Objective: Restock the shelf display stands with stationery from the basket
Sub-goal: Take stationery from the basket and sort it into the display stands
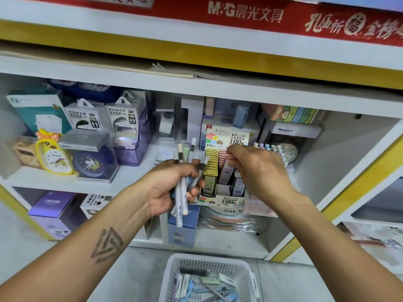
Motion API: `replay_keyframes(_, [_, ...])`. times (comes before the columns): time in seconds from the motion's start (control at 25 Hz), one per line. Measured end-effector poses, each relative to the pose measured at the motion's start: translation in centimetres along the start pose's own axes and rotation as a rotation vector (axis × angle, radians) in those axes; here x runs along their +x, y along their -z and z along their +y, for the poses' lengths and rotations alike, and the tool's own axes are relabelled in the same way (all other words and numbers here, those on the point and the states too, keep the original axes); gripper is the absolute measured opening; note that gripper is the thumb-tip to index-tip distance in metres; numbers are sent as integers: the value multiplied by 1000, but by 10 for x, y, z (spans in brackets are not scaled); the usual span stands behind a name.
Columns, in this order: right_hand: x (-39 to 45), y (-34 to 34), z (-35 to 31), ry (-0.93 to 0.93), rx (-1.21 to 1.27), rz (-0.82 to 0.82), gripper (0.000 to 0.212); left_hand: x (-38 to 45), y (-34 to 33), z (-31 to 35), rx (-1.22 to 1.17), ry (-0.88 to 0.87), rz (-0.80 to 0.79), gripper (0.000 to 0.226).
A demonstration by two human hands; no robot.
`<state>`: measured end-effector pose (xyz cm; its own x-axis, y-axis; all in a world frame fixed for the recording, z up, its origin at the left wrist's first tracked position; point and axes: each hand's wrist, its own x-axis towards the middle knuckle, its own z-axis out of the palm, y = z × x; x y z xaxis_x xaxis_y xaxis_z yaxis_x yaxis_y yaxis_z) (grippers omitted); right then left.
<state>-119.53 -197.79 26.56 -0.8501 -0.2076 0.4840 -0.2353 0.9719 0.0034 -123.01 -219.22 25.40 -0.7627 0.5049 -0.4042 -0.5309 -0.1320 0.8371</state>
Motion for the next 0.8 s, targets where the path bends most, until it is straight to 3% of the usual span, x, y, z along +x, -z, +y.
replay_keyframes(0.24, [0,-8,0,-30,87,40,12,4,-1,-2,2,22,-32,15])
replay_keyframes(0.44, [5,3,3,-157,250,96,9,5,0,-1,2,8,-37,14])
replay_keyframes(0.68, [0,-7,-1,-240,370,-46,10,4,-4,-4,20,28,-41,9])
replay_keyframes(0.8, [-3,-16,-3,-104,130,-16,6,5,-5,-4,34,27,-45,12])
